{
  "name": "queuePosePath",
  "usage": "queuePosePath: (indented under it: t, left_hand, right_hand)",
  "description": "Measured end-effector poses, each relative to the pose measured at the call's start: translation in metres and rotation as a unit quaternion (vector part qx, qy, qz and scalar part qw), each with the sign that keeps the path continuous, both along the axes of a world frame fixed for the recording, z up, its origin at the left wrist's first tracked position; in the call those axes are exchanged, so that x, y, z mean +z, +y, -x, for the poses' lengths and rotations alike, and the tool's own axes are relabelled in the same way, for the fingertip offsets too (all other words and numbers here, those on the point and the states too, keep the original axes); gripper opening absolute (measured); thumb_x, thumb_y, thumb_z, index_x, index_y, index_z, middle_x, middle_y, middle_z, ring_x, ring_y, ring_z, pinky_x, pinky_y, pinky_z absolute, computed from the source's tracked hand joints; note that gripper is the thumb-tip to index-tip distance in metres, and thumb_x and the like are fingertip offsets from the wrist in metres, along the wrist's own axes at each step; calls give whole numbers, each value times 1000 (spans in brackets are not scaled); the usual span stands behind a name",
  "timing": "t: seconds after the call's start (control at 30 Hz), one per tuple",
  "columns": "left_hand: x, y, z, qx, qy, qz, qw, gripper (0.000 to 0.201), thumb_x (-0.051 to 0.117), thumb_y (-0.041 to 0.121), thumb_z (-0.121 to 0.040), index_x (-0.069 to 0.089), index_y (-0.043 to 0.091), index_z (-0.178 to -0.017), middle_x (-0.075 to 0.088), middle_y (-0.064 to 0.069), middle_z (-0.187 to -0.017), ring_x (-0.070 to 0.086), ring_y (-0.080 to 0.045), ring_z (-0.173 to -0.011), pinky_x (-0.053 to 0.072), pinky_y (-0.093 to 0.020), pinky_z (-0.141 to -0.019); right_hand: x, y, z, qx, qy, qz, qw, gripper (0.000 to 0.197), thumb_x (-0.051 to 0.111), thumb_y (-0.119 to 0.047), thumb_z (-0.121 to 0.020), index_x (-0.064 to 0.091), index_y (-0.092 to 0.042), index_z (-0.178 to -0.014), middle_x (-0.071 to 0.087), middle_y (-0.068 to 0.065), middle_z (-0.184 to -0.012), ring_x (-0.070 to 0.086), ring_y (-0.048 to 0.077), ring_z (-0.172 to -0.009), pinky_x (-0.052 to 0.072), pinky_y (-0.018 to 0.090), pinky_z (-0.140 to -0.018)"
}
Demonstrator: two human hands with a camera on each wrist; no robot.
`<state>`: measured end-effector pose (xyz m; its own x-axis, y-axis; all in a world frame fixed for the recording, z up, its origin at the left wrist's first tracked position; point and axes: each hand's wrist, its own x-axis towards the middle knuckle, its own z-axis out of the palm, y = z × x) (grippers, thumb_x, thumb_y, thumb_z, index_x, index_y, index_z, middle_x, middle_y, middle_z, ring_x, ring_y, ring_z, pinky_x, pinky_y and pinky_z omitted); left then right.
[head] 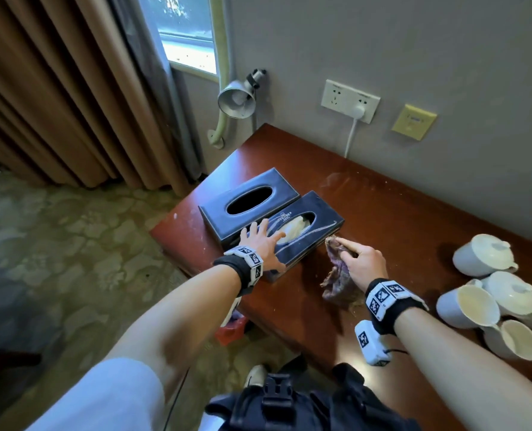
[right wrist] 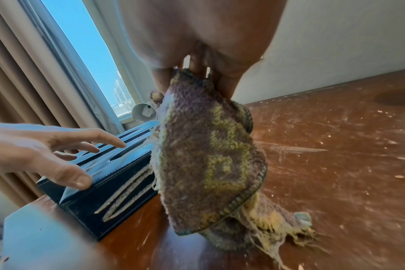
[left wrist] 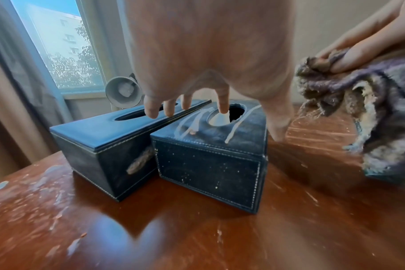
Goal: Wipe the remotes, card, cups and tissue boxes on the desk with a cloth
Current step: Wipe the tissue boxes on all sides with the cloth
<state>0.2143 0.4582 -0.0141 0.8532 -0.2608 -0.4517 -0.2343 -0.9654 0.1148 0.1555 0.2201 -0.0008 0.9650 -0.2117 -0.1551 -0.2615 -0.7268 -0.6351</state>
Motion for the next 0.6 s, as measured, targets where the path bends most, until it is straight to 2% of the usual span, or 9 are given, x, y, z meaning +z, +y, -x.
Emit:
queuePosePath:
  t: [0.1,0.2,0.4,0.5,0.6]
  left_hand:
    - [-3,-2,-7,-5,0,-9,1000,96,72,67,-74,25,38,-152,-4,-13,-165,6,-44,-148,13,-58,-119]
    - [-4,-5,-11,-17,-13,-22,1000,96,70,70,-73,25,37,-152,0,-16,-163,12,-46,-145,17,-58,-118]
    - [-8,-14,-9,-18,-2,-27,999,80,70,65,-76,37,42,-146,2,-16,-162,4,-42,-147,8,-61,-118]
    - [-9,-17,-8,-1,3,-30,1000,77,69,64,-78,37,46,-145,-2,-16,-162,-1,-43,-148,2,-65,-117]
    - [-8,-21,-3,9,17,-25,1000,78,71,65,-77,37,47,-144,-7,-14,-162,-3,-43,-148,2,-68,-115]
  right_hand:
    - [0,0,-7,-13,1,2,1000,26,60,-31,-94,70,-37,-117,76,6,-92,66,28,-73,56,37,-72]
    - [1,-3,-10,-22,0,8,1000,27,60,-31,-93,70,-38,-117,76,5,-97,66,26,-72,56,37,-73]
    - [1,-8,-5,-24,4,9,1000,29,59,-28,-93,69,-39,-118,75,3,-104,68,26,-83,56,34,-82]
    - [1,-16,2,-27,5,4,1000,29,60,-27,-92,69,-37,-118,72,-2,-114,67,25,-93,54,31,-86]
    - [-1,-29,9,-34,8,5,999,28,60,-27,-93,70,-35,-118,71,-2,-117,65,27,-105,51,34,-96]
